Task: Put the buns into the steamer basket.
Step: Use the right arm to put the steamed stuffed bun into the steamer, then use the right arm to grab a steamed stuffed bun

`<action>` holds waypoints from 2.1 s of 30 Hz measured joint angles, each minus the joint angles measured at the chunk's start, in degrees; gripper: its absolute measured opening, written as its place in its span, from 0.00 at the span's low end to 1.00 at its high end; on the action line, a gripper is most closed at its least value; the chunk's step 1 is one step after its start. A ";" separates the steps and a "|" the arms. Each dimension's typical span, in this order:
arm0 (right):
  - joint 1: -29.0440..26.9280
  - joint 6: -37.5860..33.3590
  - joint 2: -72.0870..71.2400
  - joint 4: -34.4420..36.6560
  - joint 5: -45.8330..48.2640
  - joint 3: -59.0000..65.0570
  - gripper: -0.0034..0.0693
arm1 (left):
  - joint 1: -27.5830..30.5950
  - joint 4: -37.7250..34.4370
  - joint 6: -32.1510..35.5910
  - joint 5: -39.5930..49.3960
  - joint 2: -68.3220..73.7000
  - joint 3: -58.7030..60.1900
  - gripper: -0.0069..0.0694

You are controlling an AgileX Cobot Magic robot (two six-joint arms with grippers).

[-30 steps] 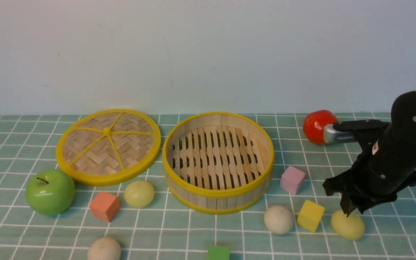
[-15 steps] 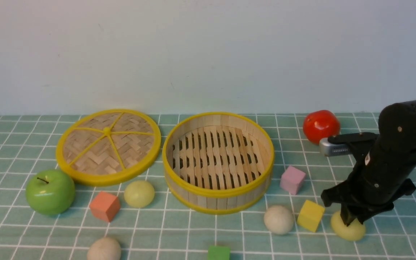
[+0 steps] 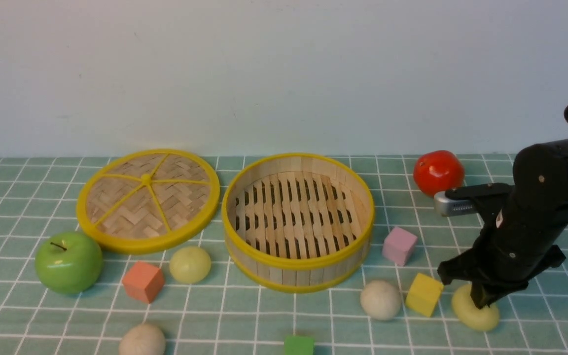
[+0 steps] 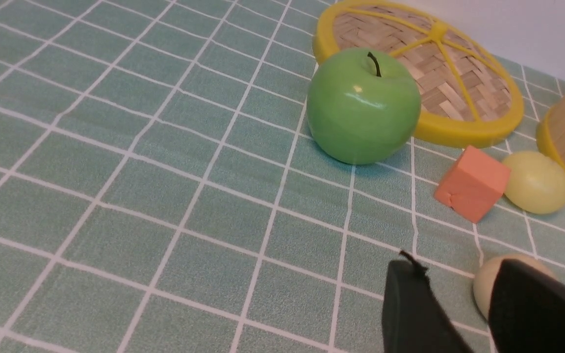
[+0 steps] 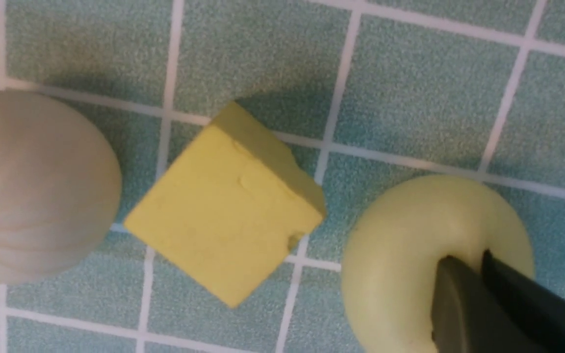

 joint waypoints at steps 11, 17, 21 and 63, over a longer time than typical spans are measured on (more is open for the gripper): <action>0.36 -5.71 -4.98 6.10 7.23 -14.05 0.04 | 0.00 0.00 0.00 0.00 0.00 0.00 0.40; 5.05 -11.88 -0.73 16.23 0.25 -23.60 0.04 | 0.00 0.00 0.00 0.00 0.00 0.00 0.40; 8.78 -14.28 7.73 19.05 -5.62 -29.26 0.04 | 0.00 0.00 0.00 0.00 0.00 0.00 0.40; 5.52 -7.76 -11.56 10.54 16.04 -25.67 0.59 | -0.01 0.00 0.00 0.00 0.00 0.00 0.40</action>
